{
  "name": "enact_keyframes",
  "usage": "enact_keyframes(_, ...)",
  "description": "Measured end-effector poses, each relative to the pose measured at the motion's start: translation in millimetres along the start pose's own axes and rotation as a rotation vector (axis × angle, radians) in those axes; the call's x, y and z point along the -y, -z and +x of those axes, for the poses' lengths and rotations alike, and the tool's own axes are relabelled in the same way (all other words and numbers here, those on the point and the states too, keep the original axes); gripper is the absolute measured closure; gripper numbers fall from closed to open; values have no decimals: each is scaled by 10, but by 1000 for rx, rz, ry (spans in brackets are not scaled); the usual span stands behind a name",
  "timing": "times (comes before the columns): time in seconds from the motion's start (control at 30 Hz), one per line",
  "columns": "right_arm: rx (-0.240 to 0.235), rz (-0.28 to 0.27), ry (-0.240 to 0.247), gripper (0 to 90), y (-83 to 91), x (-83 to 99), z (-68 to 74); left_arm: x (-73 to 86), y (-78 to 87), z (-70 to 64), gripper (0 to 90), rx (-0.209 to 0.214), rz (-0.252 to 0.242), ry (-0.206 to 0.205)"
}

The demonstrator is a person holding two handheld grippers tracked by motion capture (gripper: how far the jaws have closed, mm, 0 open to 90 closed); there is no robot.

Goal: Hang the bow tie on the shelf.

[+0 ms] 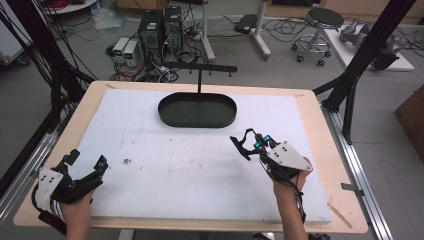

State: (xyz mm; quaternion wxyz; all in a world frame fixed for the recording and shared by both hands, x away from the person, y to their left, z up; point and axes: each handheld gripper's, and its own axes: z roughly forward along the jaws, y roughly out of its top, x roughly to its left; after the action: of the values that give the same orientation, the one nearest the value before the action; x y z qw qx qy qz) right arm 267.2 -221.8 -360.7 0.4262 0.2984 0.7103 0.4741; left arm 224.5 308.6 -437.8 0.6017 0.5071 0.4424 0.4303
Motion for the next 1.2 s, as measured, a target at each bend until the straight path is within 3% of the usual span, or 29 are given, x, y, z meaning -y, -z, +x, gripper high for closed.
enact_keyframes(0.43,4,-73,9,863,-214,-308,-71,-50,10,13,101,-17,-5,-17)
enact_keyframes(0.67,2,-114,-6,863,-438,-499,-185,-53,13,24,101,-22,-14,-20)
enact_keyframes(1.2,2,-125,-8,863,-1005,-775,-326,-32,-29,77,100,-27,-12,-16)
